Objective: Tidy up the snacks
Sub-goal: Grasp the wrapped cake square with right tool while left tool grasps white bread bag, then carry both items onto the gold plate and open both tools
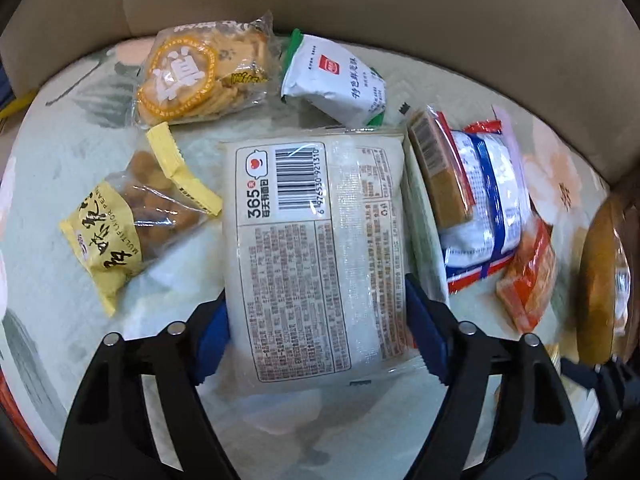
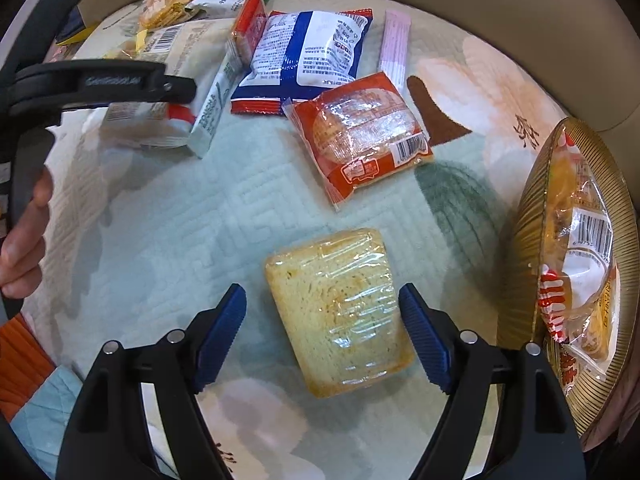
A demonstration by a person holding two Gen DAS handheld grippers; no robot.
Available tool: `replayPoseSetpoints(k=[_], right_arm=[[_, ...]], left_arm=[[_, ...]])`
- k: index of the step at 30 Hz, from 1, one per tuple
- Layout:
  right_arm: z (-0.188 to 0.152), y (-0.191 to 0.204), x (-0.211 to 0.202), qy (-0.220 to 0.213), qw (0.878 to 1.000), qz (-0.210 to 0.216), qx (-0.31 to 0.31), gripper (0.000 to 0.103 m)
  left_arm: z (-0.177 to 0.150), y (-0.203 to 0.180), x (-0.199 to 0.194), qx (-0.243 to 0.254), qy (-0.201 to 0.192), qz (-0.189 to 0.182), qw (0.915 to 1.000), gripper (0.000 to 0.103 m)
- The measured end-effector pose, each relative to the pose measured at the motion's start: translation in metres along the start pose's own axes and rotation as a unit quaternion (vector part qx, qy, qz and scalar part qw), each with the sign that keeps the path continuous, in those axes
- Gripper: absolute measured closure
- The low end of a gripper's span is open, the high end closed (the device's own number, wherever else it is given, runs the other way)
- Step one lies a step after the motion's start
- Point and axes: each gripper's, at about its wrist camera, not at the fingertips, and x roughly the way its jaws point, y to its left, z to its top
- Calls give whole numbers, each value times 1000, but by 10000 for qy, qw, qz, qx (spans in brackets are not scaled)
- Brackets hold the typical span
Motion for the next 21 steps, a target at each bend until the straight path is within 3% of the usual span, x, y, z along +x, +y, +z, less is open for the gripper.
replayPoseSetpoints(k=[2,4,9,15,21], right_arm=[[1,5,5,33,9999,-133,-14,26],[-2,14,7,-10,9990,-427,-122,38],[-12,18,0,-47,9995,-300,-1,43],[2,49,-16,-137,9985,487,211,48],[16,77,-8,-47,9970,713,282,47]], left_arm=[[-6,1,-3,68,5,57,10000,27],[-11,0,-7,195,77,65,9998,28],[-64,8,-26,826,405,-70,9957,28],[-100,58,-52,658,609,-102,9959,28],[-113,71,-56,426,420,-44,9982,26]])
